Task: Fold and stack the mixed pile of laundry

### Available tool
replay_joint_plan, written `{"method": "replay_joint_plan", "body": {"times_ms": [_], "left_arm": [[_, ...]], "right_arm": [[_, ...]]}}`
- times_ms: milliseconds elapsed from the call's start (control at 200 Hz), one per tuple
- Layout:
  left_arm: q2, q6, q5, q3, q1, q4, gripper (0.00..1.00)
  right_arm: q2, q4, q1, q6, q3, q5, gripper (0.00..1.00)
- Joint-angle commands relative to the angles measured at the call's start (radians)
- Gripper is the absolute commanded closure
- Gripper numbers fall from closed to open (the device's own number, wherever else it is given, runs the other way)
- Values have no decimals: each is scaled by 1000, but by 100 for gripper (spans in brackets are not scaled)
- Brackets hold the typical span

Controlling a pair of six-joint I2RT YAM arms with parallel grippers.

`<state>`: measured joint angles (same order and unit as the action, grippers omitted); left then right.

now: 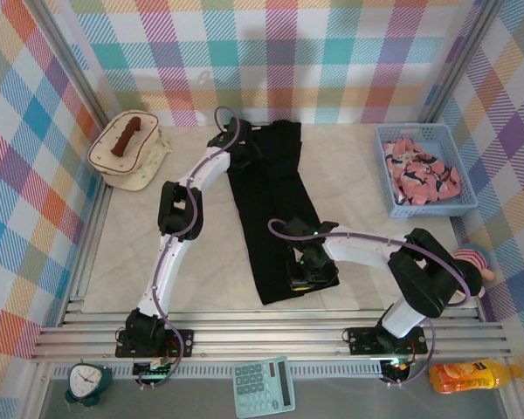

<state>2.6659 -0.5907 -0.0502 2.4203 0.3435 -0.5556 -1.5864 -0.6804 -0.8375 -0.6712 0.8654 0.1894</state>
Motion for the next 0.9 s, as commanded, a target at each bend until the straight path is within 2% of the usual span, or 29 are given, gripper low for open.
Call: {"method": "replay_joint_plan", "body": {"times_ms": [0, 200, 355, 445, 505, 540, 600, 750, 895], "left_arm": [[40, -12, 24, -17, -29, -93, 54], [49, -23, 24, -12, -37, -76, 53], [42, -39, -13, -15, -40, -78, 50], [28, -52, -41, -32, -38, -65, 46], [16, -61, -46, -48, -39, -49, 44], [13, -66, -46, -53, -39, -44, 43], [13, -70, -53, -53, -39, -38, 43], [19, -76, -56, -53, -39, -39, 42], [31, -76, -50, -55, -41, -46, 42]], "right_arm": [[60, -22, -3, -38, -52, -15, 100], [91, 10, -3, -86, -144, 22, 100], [111, -34, 0, -58, -62, -34, 100], [109, -47, 14, -29, -7, -78, 90], [91, -41, 29, -15, 12, -105, 72], [74, -41, 38, -5, 22, -119, 65], [46, -36, 41, 11, 39, -134, 61], [-14, 39, 40, 4, 26, -93, 62], [-66, 89, 34, -19, -4, -46, 74]]}}
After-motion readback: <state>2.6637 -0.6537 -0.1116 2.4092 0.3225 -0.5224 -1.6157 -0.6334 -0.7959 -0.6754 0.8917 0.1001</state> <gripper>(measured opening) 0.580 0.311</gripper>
